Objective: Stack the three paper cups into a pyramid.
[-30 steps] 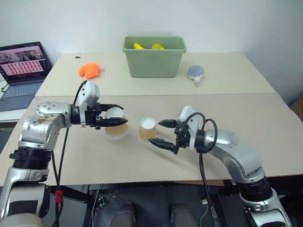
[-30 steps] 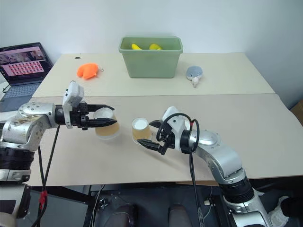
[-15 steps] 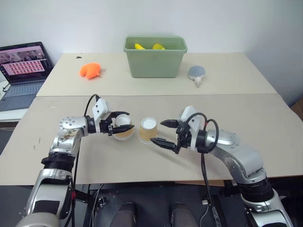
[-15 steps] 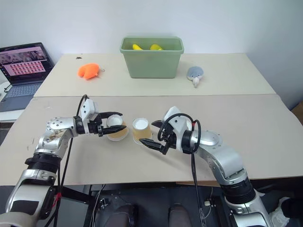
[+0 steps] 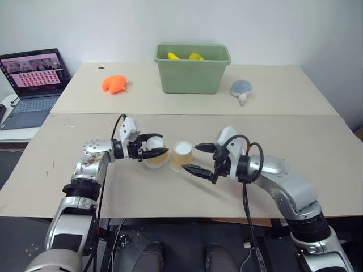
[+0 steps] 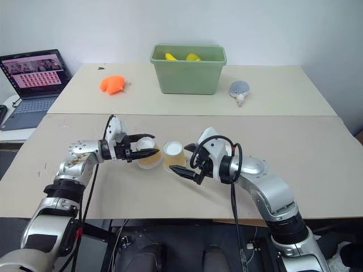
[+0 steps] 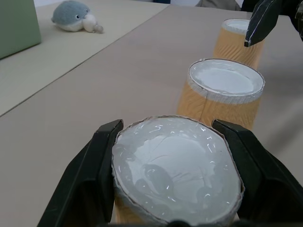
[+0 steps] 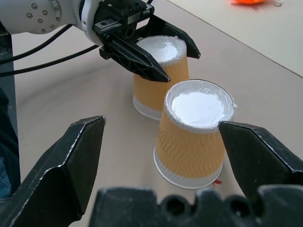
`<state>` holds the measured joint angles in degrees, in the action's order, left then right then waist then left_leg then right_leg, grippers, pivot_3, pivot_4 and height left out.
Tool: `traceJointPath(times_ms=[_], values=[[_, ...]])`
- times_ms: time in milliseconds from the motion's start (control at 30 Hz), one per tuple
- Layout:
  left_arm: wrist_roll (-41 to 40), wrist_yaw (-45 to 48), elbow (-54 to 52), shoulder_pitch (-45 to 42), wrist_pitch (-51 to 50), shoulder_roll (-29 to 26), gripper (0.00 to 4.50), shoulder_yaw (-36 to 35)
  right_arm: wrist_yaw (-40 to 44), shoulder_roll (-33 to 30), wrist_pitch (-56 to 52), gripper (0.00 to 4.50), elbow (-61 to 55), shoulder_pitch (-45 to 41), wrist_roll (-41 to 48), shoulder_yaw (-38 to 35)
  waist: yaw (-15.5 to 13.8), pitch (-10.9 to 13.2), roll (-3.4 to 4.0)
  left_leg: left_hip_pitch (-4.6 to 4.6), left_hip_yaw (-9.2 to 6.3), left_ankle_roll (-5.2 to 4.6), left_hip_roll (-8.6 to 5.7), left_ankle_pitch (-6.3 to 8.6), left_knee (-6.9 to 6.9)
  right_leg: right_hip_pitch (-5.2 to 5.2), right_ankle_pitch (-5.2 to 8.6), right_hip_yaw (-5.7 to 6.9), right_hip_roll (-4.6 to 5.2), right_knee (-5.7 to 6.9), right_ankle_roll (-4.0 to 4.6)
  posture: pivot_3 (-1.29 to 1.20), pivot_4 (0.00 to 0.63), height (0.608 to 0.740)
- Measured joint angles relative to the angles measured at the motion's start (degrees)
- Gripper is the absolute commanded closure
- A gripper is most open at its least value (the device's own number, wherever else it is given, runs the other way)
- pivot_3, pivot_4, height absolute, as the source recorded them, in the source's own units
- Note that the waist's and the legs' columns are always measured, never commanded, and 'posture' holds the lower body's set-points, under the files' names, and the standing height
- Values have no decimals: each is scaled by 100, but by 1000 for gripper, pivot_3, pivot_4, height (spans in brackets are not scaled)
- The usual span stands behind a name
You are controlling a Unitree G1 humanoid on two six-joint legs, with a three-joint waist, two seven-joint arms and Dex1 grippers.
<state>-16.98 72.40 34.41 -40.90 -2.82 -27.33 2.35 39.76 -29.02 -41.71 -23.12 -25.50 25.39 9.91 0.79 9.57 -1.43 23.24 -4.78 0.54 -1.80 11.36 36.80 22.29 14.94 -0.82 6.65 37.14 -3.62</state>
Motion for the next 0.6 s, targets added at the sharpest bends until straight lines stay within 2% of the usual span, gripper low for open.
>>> traceJointPath(times_ms=[533, 600], values=[[32, 172, -223, -63, -353, 75, 1928, 115, -49, 9, 0, 0, 21, 0, -159, 9, 4, 0, 0, 0, 0, 0, 1, 0, 0, 0, 0, 0, 0, 0, 0, 0, 150, 735], [37, 181, -222, -68, -351, 83, 926, 116, -47, 11, 0, 0, 24, 0, -164, 9, 3, 0, 0, 0, 0, 0, 1, 0, 0, 0, 0, 0, -1, 0, 0, 0, 150, 735]])
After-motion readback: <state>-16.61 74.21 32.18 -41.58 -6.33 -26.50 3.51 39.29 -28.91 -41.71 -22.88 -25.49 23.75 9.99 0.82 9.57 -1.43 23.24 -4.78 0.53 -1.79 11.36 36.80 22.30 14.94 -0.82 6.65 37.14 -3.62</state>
